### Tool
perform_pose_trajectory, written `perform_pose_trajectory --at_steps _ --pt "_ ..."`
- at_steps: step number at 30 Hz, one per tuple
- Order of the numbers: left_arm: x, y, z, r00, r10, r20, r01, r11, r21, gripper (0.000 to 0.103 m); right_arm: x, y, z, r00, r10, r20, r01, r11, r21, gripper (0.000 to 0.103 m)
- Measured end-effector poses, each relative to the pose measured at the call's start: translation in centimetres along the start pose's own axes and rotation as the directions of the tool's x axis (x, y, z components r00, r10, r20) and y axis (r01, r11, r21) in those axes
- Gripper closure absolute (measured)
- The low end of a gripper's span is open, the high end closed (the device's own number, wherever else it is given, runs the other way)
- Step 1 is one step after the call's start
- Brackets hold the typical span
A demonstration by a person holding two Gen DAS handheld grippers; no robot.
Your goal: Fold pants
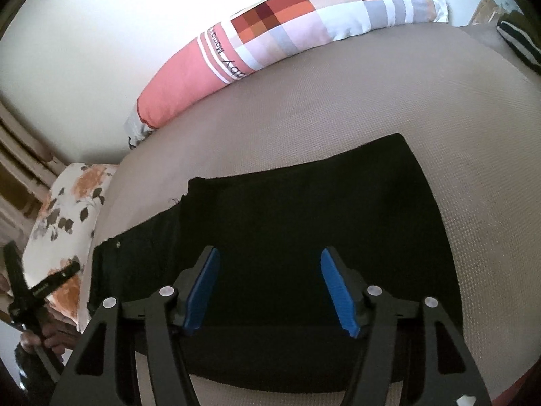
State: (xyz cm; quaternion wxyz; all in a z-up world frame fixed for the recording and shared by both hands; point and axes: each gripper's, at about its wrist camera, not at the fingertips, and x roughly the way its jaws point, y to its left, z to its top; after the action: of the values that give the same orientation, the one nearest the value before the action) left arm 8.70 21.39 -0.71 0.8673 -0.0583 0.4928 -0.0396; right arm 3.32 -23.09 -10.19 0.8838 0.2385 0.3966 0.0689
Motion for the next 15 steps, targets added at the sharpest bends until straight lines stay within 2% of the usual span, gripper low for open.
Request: perform_pose_trajectory --at_steps 3,6,8,12,15 --pt "1.2 2.1 0.0 0.995 -0.068 -0.066 0.065 0.997 -0.049 0.034 0.1 0.2 0.0 1.0 -0.007 0.002 0.007 1.0 -0.013 0.041" --pt "2.2 3.9 0.0 0.982 -0.16 -0.103 0.148 0.983 -0.109 0.034 0.2 0.1 -0.2 1.0 -0.011 -0.001 0.011 1.0 -0.018 0.041" --pt "3.4 5.0 -0.1 0.953 -0.266 -0.147 0.245 0.959 -0.145 0.034 0.4 0.2 -0.2 1.0 -0.014 -0.003 0.014 1.0 -0.02 0.041" --pt "5.7 6.7 -0.1 0.896 -0.394 -0.205 0.348 0.91 -0.227 0.035 0.6 0.0 -0.6 1.0 0.0 -0.011 -0.001 1.0 -0.008 0.041" --pt "6.8 8.0 -0.1 0.88 -0.422 -0.217 0.367 0.896 -0.251 0.035 0.9 -0.3 -0.7 0.999 -0.004 -0.038 0.005 1.0 0.018 0.041"
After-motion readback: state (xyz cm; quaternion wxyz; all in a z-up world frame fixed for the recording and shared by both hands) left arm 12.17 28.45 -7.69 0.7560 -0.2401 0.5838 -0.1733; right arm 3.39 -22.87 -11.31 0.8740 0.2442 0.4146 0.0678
